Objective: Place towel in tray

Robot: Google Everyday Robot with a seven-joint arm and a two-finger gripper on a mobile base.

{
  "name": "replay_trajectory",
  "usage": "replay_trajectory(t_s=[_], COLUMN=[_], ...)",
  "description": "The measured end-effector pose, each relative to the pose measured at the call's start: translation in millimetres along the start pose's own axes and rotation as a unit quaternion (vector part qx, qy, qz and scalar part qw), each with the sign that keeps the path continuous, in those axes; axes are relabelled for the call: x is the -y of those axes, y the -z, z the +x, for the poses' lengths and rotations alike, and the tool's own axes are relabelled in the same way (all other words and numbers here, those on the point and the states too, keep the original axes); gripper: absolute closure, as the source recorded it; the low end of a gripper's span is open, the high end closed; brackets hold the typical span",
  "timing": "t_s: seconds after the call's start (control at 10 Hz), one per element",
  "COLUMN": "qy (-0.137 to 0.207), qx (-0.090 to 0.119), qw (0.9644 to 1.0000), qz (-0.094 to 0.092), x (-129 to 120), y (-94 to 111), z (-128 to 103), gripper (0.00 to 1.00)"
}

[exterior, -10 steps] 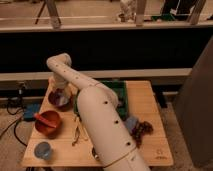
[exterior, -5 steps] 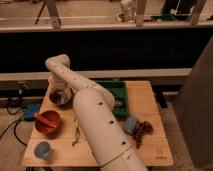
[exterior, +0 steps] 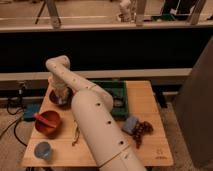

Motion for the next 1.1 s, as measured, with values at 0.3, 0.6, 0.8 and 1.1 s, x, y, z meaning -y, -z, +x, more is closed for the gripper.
replay_trajectory(t_s=[0.3, 0.6, 0.8, 1.1], qy=[-0.003, -0.006, -0.008, -0.01], qx=[-0.004, -0.006, -0.006, -0.004], qw=[0.9999, 0.9998, 0.9998, 0.9999], qz=[-0.014, -0.017, -0.016, -0.006], x=[-2.2, -3.4, -3.9, -5.4], y=[-4.8, -5.9, -6.3, -4.9], z=[1.6, 2.3, 2.8, 3.4], gripper=[0.59, 0.62, 0.81, 0.84])
